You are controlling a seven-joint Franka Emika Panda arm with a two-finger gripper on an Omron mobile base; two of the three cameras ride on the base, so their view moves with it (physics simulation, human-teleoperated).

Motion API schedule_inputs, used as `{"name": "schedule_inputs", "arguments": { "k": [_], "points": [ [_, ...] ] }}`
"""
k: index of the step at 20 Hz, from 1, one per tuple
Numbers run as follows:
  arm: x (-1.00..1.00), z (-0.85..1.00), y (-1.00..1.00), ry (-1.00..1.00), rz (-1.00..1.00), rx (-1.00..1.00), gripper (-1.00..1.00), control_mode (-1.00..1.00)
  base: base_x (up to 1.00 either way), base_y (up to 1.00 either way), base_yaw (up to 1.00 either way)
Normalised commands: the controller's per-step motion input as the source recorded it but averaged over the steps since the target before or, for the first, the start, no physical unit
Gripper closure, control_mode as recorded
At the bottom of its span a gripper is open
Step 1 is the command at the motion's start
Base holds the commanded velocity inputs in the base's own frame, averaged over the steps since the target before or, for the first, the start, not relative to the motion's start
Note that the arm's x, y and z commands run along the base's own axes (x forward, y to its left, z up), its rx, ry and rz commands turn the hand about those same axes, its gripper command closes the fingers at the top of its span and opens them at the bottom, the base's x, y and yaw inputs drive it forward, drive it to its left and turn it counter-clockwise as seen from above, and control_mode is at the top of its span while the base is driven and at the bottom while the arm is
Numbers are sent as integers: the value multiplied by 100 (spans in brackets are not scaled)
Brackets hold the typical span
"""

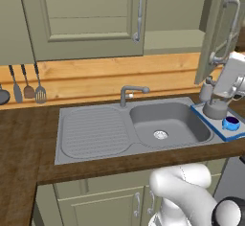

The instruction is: Pick the kettle from the counter and place it on the tray. Then pick the mug from the cabinet and place it on the tray. Then close the cabinet doors.

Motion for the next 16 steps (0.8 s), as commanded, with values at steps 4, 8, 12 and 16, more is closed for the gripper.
{"name": "schedule_inputs", "arguments": {
  "k": [4, 8, 12, 16],
  "points": [
    [61, 0, 55, 0, 0, -4, -100, -100, 0, 0, 0],
    [81, -3, 29, 0, 0, 0, -100, -100, 0, 0, 0],
    [87, -2, 21, 0, 0, 0, -100, -100, 0, 0, 0],
    [89, 0, 12, 0, 0, 0, -100, -100, 0, 0, 0]
  ]
}}
